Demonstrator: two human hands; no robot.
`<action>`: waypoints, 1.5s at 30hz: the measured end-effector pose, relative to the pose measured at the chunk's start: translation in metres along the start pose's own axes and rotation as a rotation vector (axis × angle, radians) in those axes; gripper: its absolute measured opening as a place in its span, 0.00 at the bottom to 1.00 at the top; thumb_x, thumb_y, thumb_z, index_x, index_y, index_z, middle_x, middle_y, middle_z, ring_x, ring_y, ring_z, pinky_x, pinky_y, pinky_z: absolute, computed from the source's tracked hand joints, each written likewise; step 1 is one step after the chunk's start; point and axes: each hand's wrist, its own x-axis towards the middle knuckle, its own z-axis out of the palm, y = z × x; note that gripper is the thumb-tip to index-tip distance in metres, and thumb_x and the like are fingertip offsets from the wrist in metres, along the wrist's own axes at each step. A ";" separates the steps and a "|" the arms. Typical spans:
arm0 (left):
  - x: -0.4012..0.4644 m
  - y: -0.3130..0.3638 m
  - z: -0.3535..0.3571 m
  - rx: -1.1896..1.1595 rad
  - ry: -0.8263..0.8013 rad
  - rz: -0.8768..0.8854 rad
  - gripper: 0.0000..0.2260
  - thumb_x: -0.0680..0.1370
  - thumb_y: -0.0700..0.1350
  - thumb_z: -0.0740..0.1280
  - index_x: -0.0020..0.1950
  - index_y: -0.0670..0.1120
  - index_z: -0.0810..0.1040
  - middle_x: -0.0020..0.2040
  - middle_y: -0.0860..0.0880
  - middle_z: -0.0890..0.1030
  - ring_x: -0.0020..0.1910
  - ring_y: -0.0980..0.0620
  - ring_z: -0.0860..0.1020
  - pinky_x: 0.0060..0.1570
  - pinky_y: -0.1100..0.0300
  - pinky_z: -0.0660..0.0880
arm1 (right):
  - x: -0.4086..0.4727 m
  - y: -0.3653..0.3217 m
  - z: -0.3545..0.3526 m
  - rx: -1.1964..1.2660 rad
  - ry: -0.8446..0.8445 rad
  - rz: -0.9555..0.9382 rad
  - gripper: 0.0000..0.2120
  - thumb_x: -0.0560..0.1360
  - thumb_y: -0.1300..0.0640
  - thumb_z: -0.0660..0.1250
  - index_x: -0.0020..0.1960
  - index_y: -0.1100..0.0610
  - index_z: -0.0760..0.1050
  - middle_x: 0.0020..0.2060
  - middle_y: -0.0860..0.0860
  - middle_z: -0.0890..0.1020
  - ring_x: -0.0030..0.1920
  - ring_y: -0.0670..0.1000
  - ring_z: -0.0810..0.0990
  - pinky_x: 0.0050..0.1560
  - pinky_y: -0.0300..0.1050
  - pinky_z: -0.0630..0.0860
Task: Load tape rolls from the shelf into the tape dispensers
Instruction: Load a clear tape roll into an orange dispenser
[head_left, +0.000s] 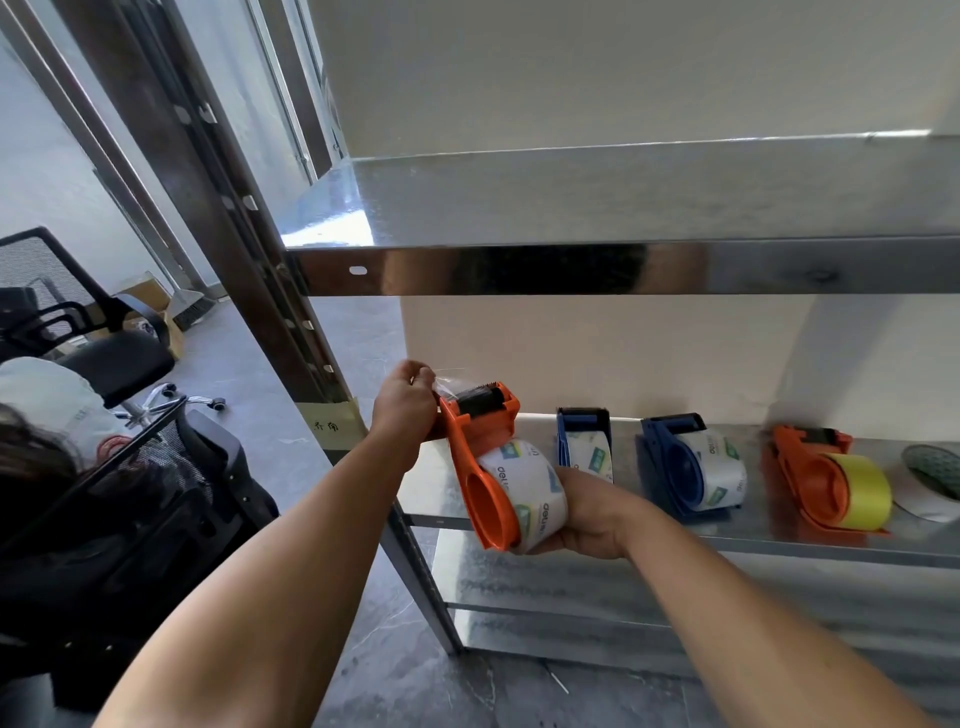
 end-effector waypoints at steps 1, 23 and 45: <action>0.001 0.000 0.000 0.011 0.007 -0.004 0.08 0.84 0.46 0.58 0.48 0.49 0.75 0.55 0.36 0.79 0.52 0.34 0.82 0.45 0.38 0.82 | 0.000 0.000 0.001 -0.009 0.000 -0.004 0.14 0.80 0.58 0.63 0.65 0.53 0.73 0.53 0.59 0.83 0.52 0.60 0.84 0.50 0.54 0.82; 0.006 -0.006 -0.007 -0.006 -0.154 -0.173 0.06 0.82 0.37 0.63 0.50 0.37 0.78 0.35 0.43 0.78 0.26 0.50 0.78 0.27 0.59 0.80 | -0.002 0.000 0.008 0.037 0.093 -0.097 0.12 0.79 0.56 0.65 0.62 0.48 0.74 0.54 0.60 0.82 0.47 0.62 0.84 0.43 0.57 0.81; -0.007 -0.020 0.002 -0.310 -0.404 -0.190 0.13 0.81 0.35 0.58 0.56 0.44 0.82 0.51 0.40 0.81 0.54 0.40 0.79 0.57 0.46 0.77 | 0.002 -0.003 0.009 0.121 0.183 -0.155 0.10 0.82 0.56 0.59 0.62 0.48 0.72 0.51 0.55 0.85 0.51 0.64 0.84 0.53 0.68 0.78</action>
